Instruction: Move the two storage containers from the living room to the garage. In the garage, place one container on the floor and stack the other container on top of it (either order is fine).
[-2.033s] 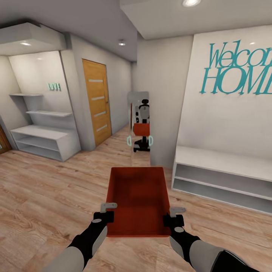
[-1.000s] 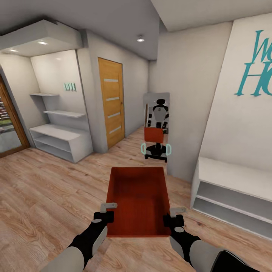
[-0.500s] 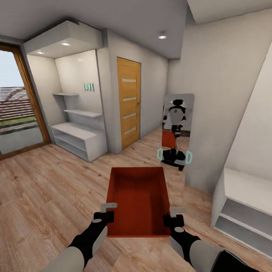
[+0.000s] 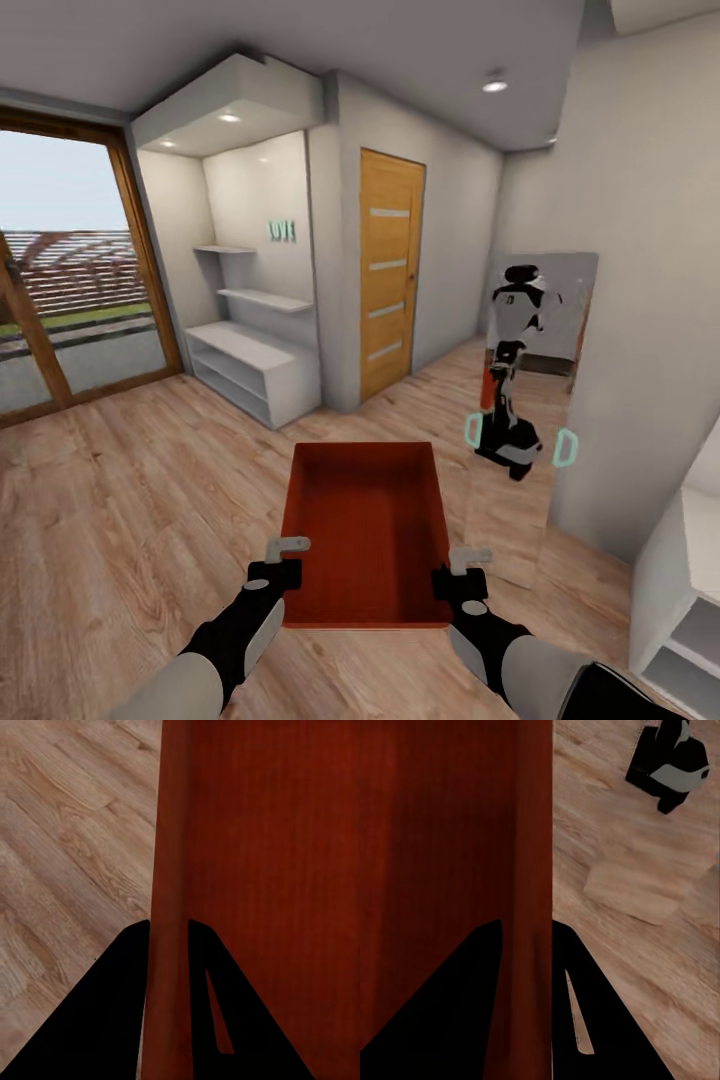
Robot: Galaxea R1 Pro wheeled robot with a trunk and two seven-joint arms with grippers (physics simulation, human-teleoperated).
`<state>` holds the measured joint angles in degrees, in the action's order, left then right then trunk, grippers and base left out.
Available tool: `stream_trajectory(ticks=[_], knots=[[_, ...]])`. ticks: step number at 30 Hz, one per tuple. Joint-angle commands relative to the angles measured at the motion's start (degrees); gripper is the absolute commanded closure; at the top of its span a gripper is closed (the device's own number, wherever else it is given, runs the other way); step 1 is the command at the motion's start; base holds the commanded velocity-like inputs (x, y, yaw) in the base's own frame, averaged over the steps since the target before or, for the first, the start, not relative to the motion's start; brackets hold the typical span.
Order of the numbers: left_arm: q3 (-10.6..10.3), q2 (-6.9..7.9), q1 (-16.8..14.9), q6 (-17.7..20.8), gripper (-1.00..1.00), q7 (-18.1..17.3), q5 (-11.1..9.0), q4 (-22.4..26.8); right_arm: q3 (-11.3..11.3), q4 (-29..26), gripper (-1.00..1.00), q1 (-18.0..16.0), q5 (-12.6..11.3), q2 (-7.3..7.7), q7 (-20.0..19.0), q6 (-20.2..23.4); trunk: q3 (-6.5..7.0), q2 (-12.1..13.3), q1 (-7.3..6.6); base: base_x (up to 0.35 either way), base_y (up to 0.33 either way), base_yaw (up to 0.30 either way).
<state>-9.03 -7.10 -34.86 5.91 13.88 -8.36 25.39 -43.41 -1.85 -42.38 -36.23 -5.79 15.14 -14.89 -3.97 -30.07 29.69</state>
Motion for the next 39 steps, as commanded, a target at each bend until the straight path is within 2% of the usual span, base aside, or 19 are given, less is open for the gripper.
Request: stream_trajectory(ticks=[1,10,39], knots=[[0.68,0.5,-0.04,0.42,1.0,0.8,-0.43,0.01,3.82,-0.09,1.0,-0.08,-0.24,0.36,0.14,-0.56,-0.07,-0.1,0.06,0.322,0.0,0.268],[0.68,0.5,-0.04,0.42,1.0,0.8,-0.43,0.01,3.83,-0.09,1.0,-0.08,-0.24,0.34,0.15,-0.57,0.28,-0.1,0.06,0.322,0.0,0.202],[0.68,0.5,-0.04,0.42,1.0,0.8,-0.42,0.01,3.86,-0.09,1.0,-0.08,-0.24,0.43,0.06,-0.47,0.31,-0.1,0.06,0.322,0.0,0.004]])
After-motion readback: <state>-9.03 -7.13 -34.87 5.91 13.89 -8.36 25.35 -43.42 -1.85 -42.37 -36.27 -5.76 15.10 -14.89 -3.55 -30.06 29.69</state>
